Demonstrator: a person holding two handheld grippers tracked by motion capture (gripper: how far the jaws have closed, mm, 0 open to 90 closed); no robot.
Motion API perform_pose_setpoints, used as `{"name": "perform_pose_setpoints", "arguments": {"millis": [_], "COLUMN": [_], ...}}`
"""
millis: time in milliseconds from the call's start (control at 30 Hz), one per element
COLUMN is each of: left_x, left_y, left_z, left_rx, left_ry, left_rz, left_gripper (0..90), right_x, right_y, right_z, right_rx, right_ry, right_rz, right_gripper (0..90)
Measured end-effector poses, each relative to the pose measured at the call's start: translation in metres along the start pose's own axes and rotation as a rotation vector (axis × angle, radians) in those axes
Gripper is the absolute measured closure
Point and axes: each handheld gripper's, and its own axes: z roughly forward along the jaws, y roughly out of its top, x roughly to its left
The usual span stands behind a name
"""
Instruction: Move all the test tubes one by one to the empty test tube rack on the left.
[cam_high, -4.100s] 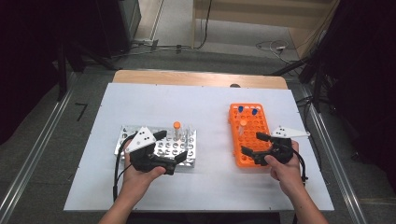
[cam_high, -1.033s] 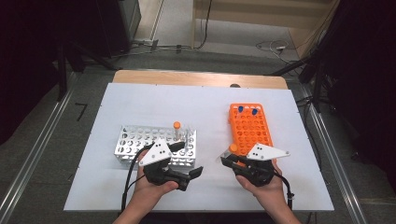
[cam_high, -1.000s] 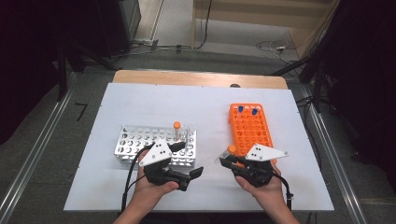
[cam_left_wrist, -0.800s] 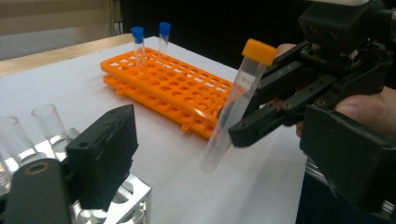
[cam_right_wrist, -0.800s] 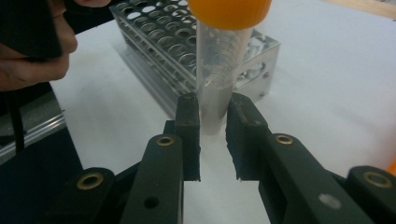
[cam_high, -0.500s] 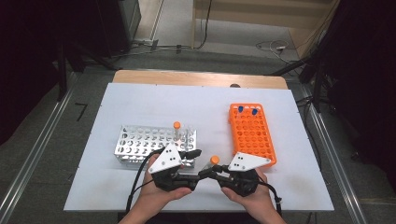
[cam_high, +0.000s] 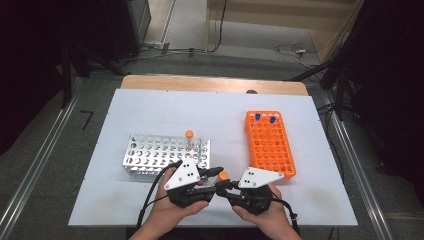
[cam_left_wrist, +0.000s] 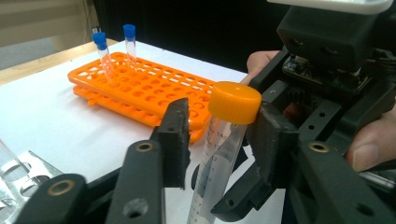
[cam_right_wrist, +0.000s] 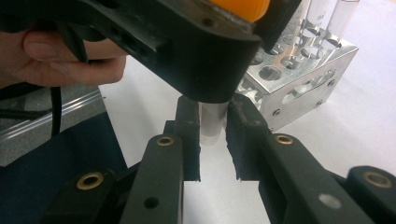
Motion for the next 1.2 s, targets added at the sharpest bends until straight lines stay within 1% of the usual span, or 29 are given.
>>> {"name": "perform_pose_setpoints", "arguments": {"millis": [100, 133, 333, 467, 600, 767, 1033, 1133, 1200], "left_x": [-0.001, -0.001, 0.0, 0.001, 0.003, 0.008, 0.016, 0.02, 0.022], "left_y": [0.0, 0.001, 0.001, 0.002, 0.003, 0.005, 0.005, 0.006, 0.006], "left_z": [0.0, 0.0, -0.001, -0.002, -0.004, -0.007, -0.012, -0.014, -0.016], "left_rx": [-0.002, -0.002, -0.007, -0.013, -0.018, -0.023, -0.031, -0.032, -0.034], "left_ry": [-0.002, 0.003, 0.01, 0.01, 0.026, 0.047, 0.08, 0.091, 0.098], "left_rz": [0.008, 0.011, 0.014, 0.014, 0.011, 0.003, -0.01, -0.01, -0.012], "left_gripper": [67.4, 69.3, 70.6, 70.8, 70.9, 70.9, 70.9, 70.9, 70.9], "right_x": [0.0, 0.0, 0.0, -0.001, -0.002, -0.005, -0.019, -0.026, -0.031], "right_y": [0.0, 0.0, 0.001, 0.0, 0.0, 0.0, -0.002, -0.005, -0.007], "right_z": [-0.001, -0.001, -0.001, -0.002, -0.004, -0.008, -0.019, -0.024, -0.028], "right_rx": [0.0, 0.001, -0.005, -0.015, -0.029, -0.048, -0.059, -0.06, -0.065], "right_ry": [0.0, 0.001, -0.003, 0.003, 0.011, 0.004, -0.036, -0.053, -0.061], "right_rz": [-0.001, 0.0, -0.001, -0.003, -0.007, -0.014, 0.023, 0.031, 0.045], "right_gripper": [73.0, 73.0, 72.9, 72.0, 60.5, 44.9, 20.2, 14.2, 11.0]}}
